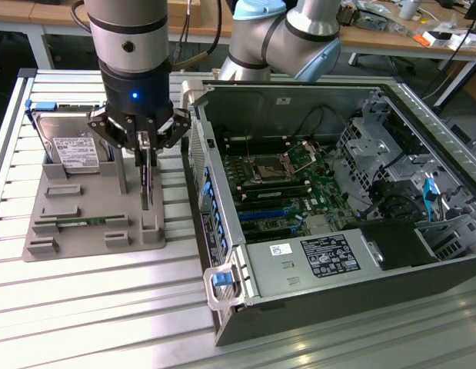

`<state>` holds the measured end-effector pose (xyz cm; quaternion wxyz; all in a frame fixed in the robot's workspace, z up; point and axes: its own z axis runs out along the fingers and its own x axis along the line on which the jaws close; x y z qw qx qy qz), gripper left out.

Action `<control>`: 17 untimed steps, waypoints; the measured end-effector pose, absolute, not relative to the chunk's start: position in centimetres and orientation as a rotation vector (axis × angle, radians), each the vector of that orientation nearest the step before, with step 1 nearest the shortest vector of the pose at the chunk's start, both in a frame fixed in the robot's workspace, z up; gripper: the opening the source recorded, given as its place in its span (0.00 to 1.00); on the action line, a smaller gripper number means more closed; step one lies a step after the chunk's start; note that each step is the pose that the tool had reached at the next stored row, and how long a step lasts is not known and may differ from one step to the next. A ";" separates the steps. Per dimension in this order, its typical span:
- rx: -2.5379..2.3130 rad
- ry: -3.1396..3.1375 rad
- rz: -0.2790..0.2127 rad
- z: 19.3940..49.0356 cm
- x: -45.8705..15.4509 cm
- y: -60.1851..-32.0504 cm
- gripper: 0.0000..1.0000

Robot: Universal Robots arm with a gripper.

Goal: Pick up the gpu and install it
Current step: 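Pick up the gpu and move the gpu toward the slot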

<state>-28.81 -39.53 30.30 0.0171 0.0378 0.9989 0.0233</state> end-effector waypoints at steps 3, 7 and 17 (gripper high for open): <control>0.118 3.104 0.073 31.0 -28.8 -39.5 0.27; 0.117 3.104 0.073 31.7 -28.8 -39.5 0.27; 0.118 3.104 0.073 33.0 -28.8 -39.5 0.27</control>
